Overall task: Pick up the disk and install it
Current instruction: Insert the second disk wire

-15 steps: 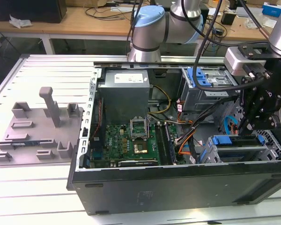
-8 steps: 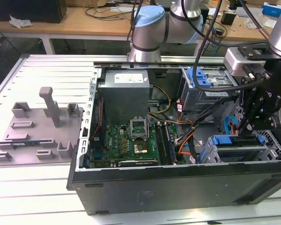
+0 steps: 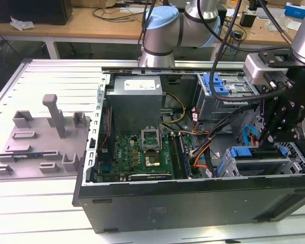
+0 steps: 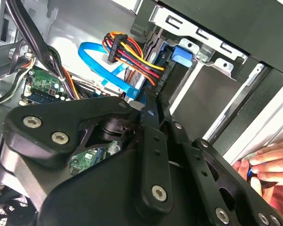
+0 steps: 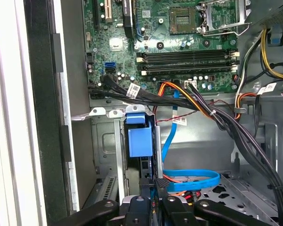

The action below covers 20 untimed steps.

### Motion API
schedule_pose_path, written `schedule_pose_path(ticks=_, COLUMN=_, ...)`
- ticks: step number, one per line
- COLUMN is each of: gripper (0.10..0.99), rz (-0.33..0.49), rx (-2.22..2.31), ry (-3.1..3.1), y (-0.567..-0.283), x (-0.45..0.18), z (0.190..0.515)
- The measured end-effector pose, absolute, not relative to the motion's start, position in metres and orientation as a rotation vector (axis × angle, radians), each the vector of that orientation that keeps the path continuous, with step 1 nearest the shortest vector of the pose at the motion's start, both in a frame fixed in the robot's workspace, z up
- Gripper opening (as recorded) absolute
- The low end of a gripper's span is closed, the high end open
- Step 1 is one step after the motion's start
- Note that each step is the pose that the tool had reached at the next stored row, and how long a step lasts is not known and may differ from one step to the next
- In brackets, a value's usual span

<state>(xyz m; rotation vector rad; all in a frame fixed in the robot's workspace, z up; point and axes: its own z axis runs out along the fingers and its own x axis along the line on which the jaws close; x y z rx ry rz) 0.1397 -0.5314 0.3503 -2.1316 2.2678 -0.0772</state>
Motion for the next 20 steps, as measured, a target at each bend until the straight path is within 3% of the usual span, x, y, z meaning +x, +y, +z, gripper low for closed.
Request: schedule_pose_path(ticks=20, gripper=0.161, rz=-0.077, rx=-2.152, ry=2.248, y=-0.5315, x=0.1399, z=0.3413)
